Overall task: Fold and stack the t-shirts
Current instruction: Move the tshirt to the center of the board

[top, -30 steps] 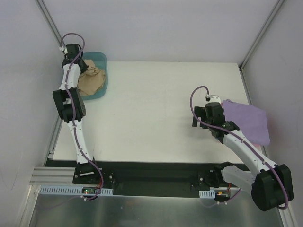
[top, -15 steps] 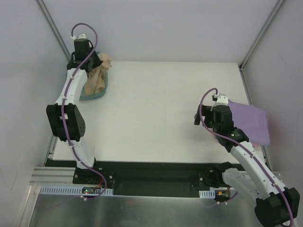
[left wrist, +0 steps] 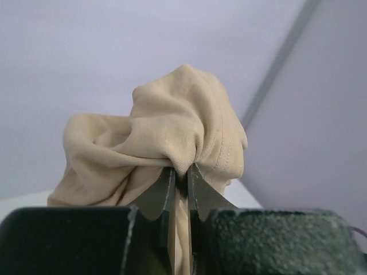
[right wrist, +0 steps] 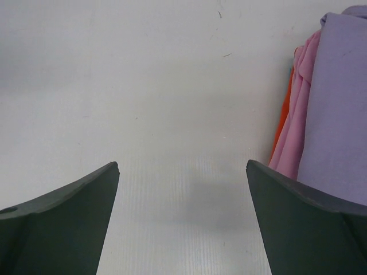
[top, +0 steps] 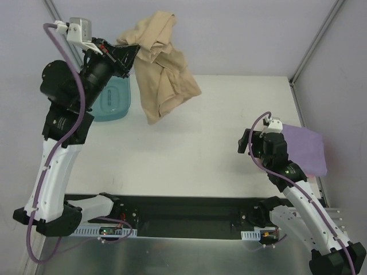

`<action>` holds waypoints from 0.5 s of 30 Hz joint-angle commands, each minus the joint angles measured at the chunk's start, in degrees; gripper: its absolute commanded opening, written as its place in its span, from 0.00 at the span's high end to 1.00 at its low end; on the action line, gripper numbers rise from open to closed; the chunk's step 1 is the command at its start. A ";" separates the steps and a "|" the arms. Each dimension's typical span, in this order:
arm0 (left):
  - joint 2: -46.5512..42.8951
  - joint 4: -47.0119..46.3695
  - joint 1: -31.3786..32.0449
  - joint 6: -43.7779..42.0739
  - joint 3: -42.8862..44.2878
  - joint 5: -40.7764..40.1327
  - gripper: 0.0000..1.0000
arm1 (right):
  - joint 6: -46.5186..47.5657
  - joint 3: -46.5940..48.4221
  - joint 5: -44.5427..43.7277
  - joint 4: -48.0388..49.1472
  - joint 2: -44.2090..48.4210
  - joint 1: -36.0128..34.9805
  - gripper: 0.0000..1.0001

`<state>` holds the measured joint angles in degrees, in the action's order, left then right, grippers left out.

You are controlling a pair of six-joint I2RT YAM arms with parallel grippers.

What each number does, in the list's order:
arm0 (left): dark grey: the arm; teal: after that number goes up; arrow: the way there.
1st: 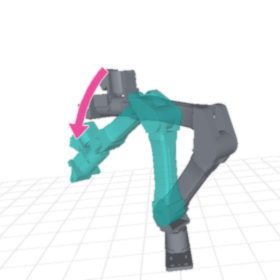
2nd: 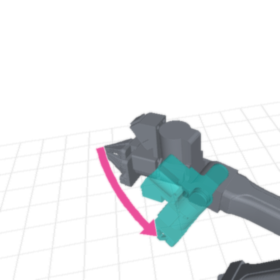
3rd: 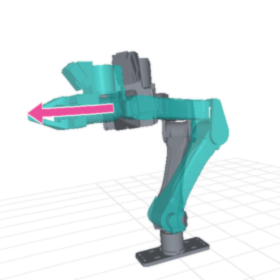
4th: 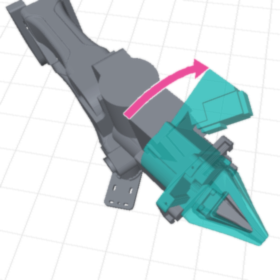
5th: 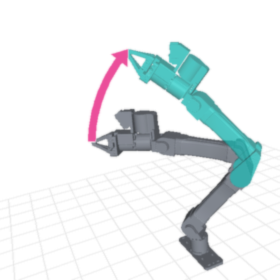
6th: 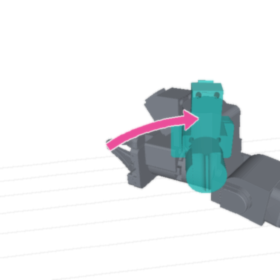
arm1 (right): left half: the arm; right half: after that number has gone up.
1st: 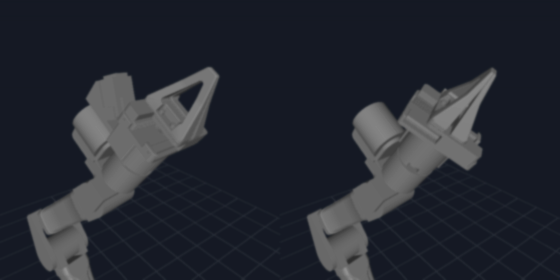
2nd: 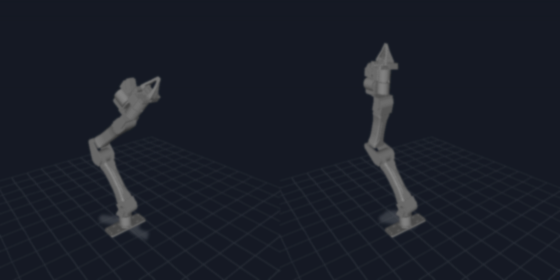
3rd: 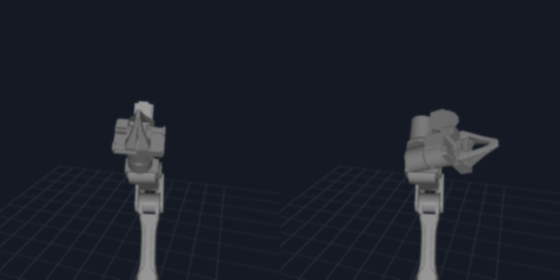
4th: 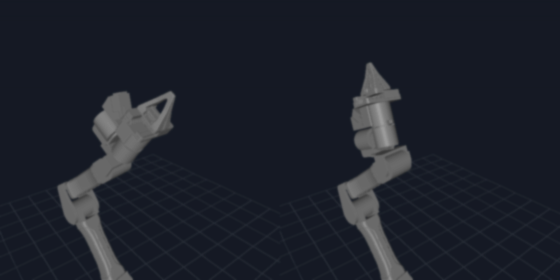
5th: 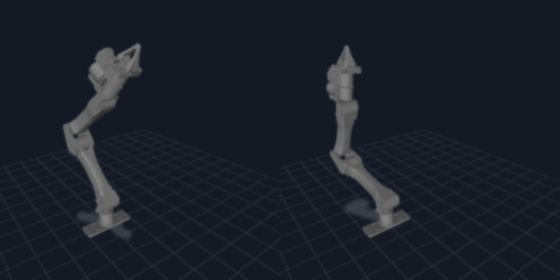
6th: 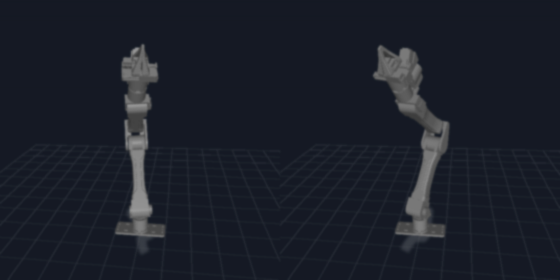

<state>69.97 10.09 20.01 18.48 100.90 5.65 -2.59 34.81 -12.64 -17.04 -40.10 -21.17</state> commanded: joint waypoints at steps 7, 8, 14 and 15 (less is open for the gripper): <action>2.35 -4.37 11.97 2.26 -8.08 9.21 1.00 | -1.98 0.79 -0.54 -1.15 3.97 -0.19 0.03; 3.14 -4.55 13.11 2.09 -9.40 8.86 1.00 | -1.89 0.96 -0.71 -1.33 4.06 -0.19 0.03; 10.33 -6.22 19.28 2.96 -21.26 3.67 0.77 | -1.80 1.93 -3.52 -3.79 3.19 -0.28 0.03; 11.84 -5.87 19.36 2.97 -22.49 3.23 0.62 | -1.80 2.37 -3.61 -4.14 2.83 -0.19 0.03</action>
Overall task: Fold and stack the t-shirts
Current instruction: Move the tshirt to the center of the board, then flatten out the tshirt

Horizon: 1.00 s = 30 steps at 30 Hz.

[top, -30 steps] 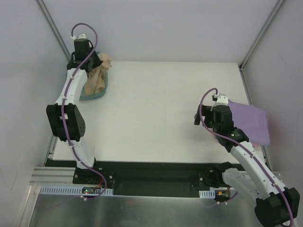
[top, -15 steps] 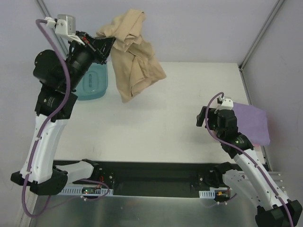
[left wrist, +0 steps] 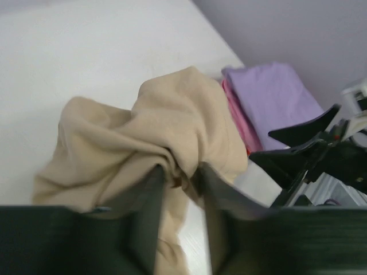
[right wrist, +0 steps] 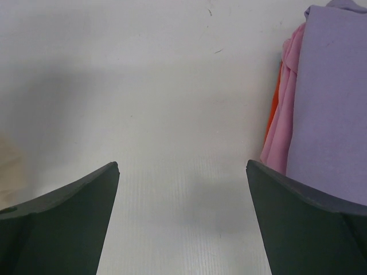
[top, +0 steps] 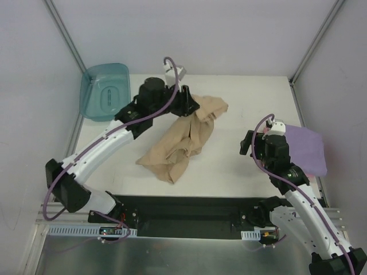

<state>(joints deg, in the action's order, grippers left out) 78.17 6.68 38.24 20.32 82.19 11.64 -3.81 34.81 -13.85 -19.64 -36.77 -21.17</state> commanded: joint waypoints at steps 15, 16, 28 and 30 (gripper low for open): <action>-9.52 9.58 0.96 12.01 -24.75 -19.55 0.01 | -0.49 3.95 3.03 -1.72 -7.16 -0.19 0.03; -10.83 9.76 0.96 13.42 -27.24 -19.20 0.01 | -0.67 4.04 3.21 -1.72 -8.30 -0.19 0.03; -17.63 8.97 0.17 32.50 -45.81 -19.09 0.10 | -2.07 4.22 7.78 -0.05 -11.48 -0.19 0.03; -16.39 7.48 -0.01 33.21 -45.02 -19.72 0.17 | -2.07 4.13 8.75 0.21 -11.13 -0.19 0.03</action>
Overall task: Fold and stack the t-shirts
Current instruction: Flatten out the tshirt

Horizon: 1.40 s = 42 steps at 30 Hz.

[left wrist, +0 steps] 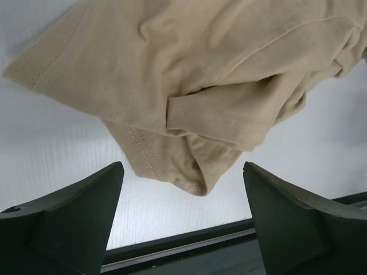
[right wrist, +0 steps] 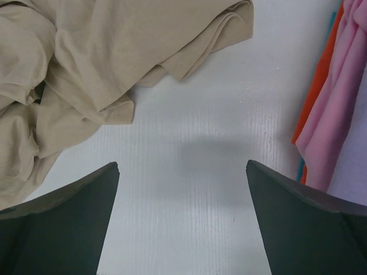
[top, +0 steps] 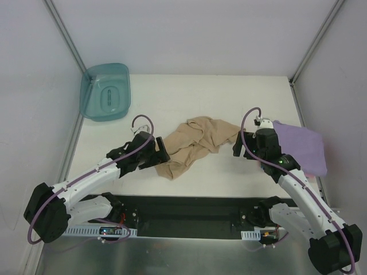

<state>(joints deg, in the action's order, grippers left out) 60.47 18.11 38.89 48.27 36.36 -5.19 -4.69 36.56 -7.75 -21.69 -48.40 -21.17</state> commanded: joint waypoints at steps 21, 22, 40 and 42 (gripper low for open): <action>31.37 -9.58 -12.09 -5.38 21.38 6.41 0.31 | -0.76 2.03 1.86 1.74 2.17 -0.28 0.03; 32.68 -9.67 -12.09 -5.64 21.82 8.16 0.32 | -0.76 2.03 1.77 1.74 2.08 -0.19 0.03; 29.97 -13.27 -11.38 -6.52 18.40 14.42 1.00 | -0.50 2.38 0.54 1.83 -0.20 -0.19 0.03; 30.15 -13.36 -11.47 -7.40 18.66 14.86 1.00 | -0.41 2.29 0.45 1.74 -0.20 -0.28 0.03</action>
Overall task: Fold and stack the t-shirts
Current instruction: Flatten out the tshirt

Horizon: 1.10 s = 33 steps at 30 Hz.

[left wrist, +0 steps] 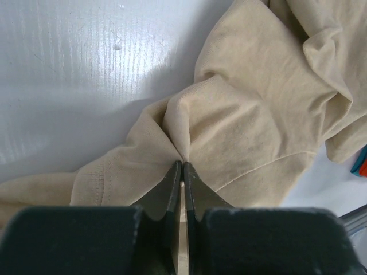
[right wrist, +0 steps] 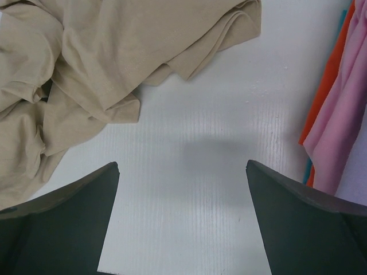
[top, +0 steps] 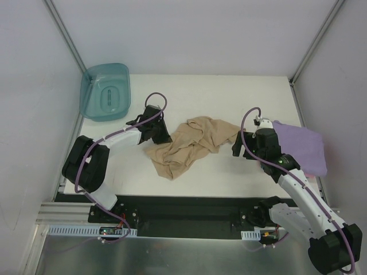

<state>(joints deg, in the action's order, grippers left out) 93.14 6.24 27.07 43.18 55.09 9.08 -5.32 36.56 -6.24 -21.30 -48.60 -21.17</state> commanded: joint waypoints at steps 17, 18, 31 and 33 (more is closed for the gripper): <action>-24.05 0.17 0.44 -7.41 -11.74 -20.06 1.00 | 3.55 5.62 -0.62 0.21 -6.31 -0.36 0.01; -26.32 0.35 0.44 -7.23 -12.37 -21.37 1.00 | 4.09 6.85 -0.18 0.12 -7.38 -0.63 0.01; -32.59 2.11 0.35 -7.14 -16.42 -24.46 1.00 | 6.46 30.73 8.69 3.11 -42.50 -11.43 0.15; -32.59 2.46 0.27 -7.06 -16.42 -25.16 1.00 | 6.38 34.35 9.58 2.76 -46.83 -12.23 0.18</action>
<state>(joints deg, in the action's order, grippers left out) 62.13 7.90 27.07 36.84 39.33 -13.04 -0.36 62.89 -0.45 -19.79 -88.92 -31.90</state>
